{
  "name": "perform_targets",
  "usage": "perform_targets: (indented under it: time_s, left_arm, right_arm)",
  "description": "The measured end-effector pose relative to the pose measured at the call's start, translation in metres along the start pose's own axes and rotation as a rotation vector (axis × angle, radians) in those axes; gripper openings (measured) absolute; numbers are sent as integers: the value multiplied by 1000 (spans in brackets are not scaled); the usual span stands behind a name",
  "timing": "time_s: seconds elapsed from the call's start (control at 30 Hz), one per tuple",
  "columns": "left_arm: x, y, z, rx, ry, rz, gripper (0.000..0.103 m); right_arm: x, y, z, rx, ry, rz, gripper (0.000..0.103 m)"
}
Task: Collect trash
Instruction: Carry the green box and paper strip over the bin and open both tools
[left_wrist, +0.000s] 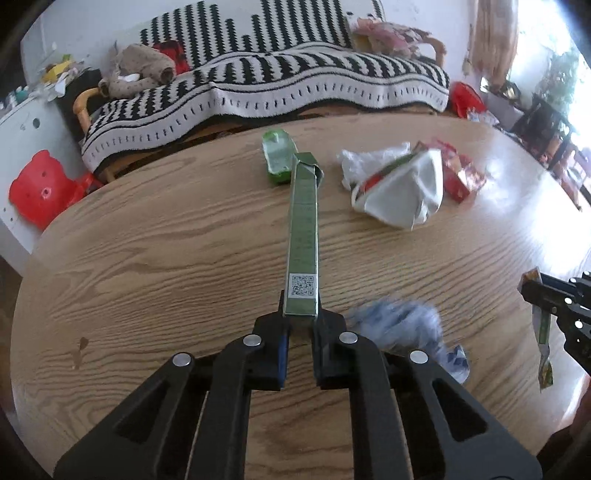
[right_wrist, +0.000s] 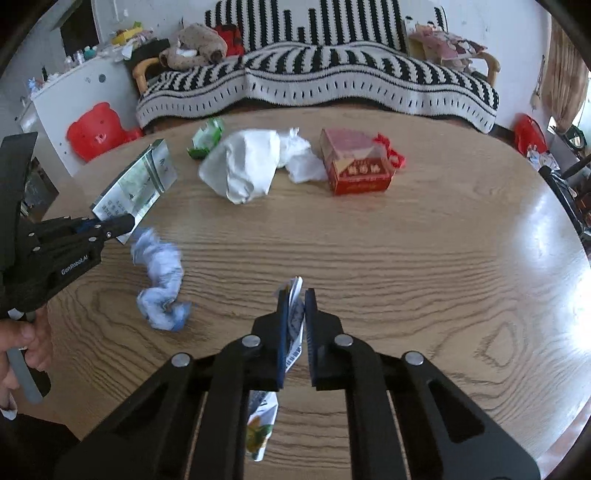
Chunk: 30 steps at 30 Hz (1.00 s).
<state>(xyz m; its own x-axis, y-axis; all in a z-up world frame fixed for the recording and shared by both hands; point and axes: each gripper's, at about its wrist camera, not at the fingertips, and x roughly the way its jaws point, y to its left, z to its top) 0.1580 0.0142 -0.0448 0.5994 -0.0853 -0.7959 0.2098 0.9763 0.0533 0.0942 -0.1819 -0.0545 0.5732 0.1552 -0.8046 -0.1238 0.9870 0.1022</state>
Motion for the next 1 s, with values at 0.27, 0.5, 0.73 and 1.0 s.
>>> perform_targets:
  time_s: [0.27,0.5,0.73,1.0]
  left_arm:
    - [-28,-3,3,-27,-36,-29,9]
    - [-52,-44,7,16,-69,-92,9]
    - [-74,-123,10,99,-98,-219,9]
    - [-90,-251,-8,260,-89,-395,9]
  right_arm:
    - [-20,-20,0,33,-28,3,10]
    - [-52,-63,-8,98,-64,-21,10]
    - [-107,-135,-34,194,-115,-84,10]
    - [-168,-231,-84,342,-156,-176,10]
